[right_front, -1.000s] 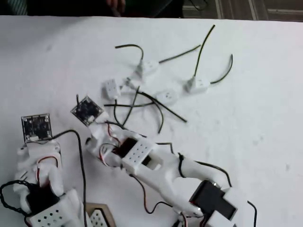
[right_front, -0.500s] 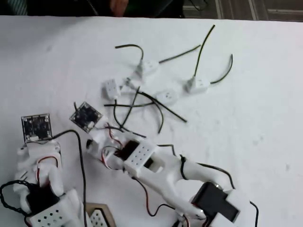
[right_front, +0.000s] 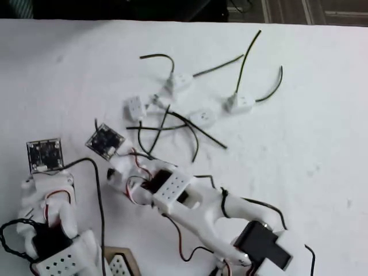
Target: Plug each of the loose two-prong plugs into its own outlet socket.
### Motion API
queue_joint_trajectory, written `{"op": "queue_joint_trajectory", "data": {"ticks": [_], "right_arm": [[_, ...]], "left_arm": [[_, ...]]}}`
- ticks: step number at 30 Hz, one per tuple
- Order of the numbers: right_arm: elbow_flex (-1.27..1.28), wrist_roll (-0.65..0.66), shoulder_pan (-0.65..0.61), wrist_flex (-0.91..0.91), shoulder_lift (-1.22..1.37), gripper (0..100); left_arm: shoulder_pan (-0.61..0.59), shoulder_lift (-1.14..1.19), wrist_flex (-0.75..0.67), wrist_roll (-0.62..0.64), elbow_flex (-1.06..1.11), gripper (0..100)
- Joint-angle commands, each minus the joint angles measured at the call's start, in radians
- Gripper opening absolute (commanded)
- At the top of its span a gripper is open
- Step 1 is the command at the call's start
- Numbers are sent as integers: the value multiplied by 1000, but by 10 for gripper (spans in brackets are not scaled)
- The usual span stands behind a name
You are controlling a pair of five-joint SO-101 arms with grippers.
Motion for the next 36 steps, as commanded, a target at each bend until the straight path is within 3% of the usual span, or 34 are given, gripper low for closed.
{"op": "queue_joint_trajectory", "data": {"ticks": [1,13,22,36], "right_arm": [[-21,-109,15,7,12,17],[-26,-176,10,7,65,17],[-20,-109,-10,48,99,17],[-8,150,61,220,53,17]], "left_arm": [[-8,-7,-21,0,-5,98],[-8,-7,-21,0,-3,98],[-8,-7,-21,0,-3,98],[-8,-7,-21,0,-2,98]]}}
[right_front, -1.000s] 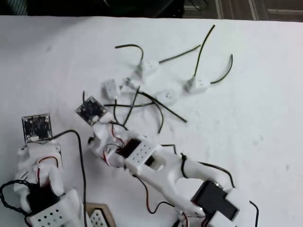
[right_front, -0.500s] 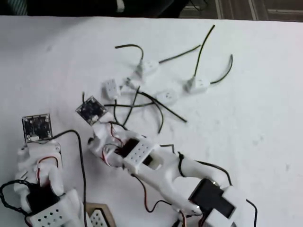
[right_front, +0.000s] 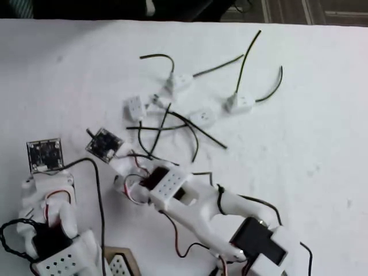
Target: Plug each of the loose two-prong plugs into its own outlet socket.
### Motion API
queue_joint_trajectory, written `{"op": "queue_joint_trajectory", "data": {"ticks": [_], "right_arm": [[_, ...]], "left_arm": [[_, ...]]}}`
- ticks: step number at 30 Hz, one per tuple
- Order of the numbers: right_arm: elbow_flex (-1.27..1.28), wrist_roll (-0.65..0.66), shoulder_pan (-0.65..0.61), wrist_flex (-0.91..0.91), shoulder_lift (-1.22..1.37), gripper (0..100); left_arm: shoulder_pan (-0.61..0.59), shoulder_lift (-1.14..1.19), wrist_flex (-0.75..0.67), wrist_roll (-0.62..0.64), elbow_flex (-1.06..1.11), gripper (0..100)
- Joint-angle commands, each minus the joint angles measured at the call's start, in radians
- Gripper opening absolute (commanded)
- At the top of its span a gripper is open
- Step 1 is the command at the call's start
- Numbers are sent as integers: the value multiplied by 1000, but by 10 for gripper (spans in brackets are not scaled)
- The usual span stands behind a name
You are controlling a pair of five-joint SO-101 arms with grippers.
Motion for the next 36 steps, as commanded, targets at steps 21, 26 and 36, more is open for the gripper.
{"op": "queue_joint_trajectory", "data": {"ticks": [21,26,36], "right_arm": [[61,187,211,139,-148,22],[-46,66,211,289,-148,122],[-127,17,211,390,-151,180]], "left_arm": [[-8,-7,-21,0,-3,98],[-8,-7,-21,0,-3,98],[-7,-7,-37,-5,14,98]]}}
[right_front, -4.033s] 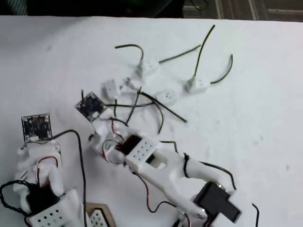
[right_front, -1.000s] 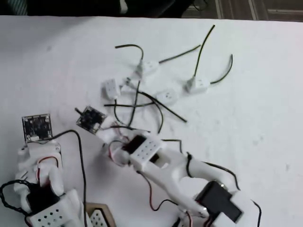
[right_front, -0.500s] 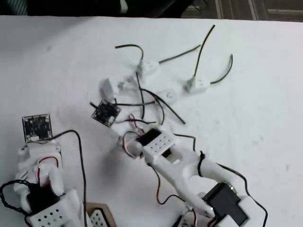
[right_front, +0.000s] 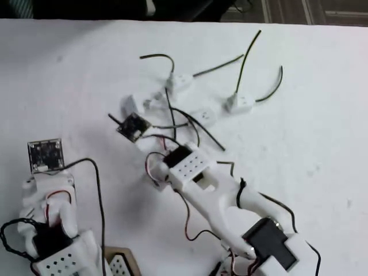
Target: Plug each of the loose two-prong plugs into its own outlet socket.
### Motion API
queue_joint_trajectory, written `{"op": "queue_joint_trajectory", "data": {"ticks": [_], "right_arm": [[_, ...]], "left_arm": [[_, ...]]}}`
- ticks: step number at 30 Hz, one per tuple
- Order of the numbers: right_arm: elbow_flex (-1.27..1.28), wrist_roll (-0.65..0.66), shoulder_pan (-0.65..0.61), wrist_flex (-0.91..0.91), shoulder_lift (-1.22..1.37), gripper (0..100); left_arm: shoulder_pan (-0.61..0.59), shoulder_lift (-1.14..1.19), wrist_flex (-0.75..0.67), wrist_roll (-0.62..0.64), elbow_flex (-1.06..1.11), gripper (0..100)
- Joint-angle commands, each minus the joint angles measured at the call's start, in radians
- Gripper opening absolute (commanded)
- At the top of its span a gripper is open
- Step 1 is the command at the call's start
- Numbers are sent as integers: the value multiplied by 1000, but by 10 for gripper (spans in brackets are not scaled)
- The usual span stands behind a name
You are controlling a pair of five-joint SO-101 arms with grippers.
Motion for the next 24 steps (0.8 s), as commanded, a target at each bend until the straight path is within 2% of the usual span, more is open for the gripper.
{"op": "queue_joint_trajectory", "data": {"ticks": [1,16,18,22,24], "right_arm": [[-41,-12,12,4,-27,180],[-32,-12,-47,2,-130,179],[-31,-12,-47,2,-124,148],[-26,-3,-44,-65,-44,10],[-26,-3,-31,-90,13,36]], "left_arm": [[-7,-7,-31,-5,-2,98],[-7,-7,-31,-5,-2,100],[-7,-7,-31,-5,-2,100],[-7,-7,-31,-5,-2,100],[-7,-7,-31,-5,0,100]]}}
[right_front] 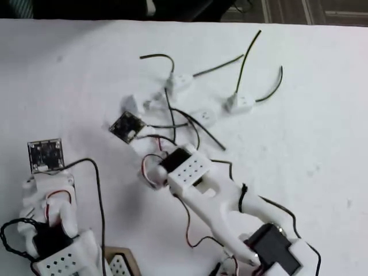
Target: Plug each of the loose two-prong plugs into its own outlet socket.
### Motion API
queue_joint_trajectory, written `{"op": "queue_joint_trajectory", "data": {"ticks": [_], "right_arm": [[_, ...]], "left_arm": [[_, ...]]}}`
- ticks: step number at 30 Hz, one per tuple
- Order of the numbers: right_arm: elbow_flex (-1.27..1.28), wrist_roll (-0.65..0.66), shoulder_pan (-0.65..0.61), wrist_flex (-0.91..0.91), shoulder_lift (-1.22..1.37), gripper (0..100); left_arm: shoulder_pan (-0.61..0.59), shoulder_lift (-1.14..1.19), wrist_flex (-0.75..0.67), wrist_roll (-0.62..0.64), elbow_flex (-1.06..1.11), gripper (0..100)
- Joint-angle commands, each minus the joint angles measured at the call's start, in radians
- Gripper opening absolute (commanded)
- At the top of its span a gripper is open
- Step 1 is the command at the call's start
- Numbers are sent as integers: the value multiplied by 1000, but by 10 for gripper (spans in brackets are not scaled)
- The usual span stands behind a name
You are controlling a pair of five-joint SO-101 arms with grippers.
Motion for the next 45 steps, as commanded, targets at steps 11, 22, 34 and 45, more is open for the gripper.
{"op": "queue_joint_trajectory", "data": {"ticks": [11,22,34,45], "right_arm": [[-26,2,12,61,31,17],[-68,-8,13,124,-375,17],[-327,-9,24,372,-777,17],[-388,2,320,387,-796,17]], "left_arm": [[-7,-7,-18,-6,-3,100],[-5,-7,-18,-6,-2,100],[-5,-7,-17,-6,-2,101],[-5,-7,-15,-8,-2,101]]}}
